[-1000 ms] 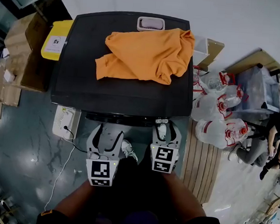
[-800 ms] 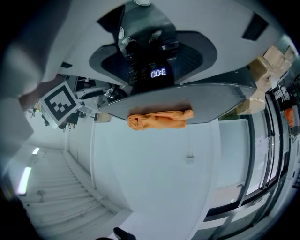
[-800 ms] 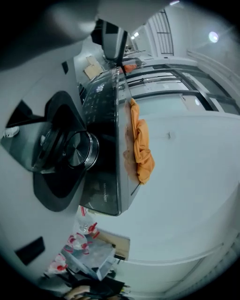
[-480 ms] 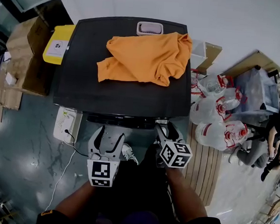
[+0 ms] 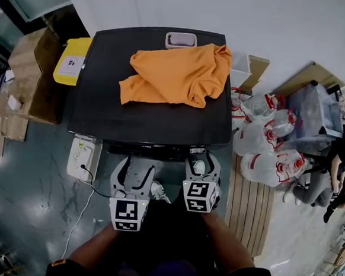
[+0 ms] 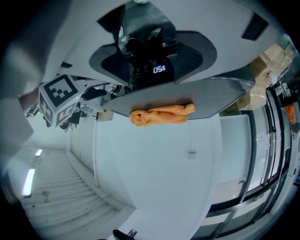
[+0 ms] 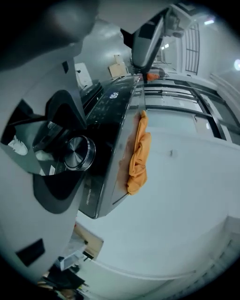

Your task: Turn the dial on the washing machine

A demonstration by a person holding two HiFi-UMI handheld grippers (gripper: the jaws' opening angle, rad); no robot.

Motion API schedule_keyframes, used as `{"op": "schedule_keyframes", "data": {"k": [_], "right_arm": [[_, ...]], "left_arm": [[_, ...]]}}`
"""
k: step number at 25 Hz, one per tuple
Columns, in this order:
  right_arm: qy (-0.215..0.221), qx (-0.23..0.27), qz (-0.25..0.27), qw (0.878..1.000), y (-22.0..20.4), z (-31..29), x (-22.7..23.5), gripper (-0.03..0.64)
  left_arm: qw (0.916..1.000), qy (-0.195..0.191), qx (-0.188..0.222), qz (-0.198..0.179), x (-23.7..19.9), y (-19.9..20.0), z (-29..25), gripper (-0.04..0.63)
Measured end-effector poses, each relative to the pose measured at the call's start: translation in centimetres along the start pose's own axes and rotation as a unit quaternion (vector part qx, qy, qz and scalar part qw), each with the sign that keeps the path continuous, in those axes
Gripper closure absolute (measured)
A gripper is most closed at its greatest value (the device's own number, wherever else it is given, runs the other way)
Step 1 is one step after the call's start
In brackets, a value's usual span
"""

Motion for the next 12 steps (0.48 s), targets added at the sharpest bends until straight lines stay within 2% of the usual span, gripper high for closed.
{"op": "schedule_keyframes", "data": {"k": [3,7,12], "right_arm": [[-0.012,-0.012,0.016,1.000,-0.07,-0.37,-0.32,0.333],[-0.019,-0.024,0.010,0.999,-0.12,-0.85,0.03,0.334],[-0.002,-0.023,-0.036,0.999,-0.39,-1.05,0.60,0.382]], "left_arm": [[1.0000,0.000,-0.002,-0.001,0.12,-0.19,0.22,0.308],[1.0000,0.003,-0.003,-0.001,0.10,-0.39,0.45,0.308],[1.0000,0.002,-0.007,-0.002,0.15,-0.80,0.52,0.308]]}}
Point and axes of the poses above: the fingertips, and each gripper's own axes: z backward along the fingers, x to its right, y out of its top, the point moved 10 cm from there along z, backward along the fingers, and after that the axes turned 14 degrees about -x, right-handed, at the moved point
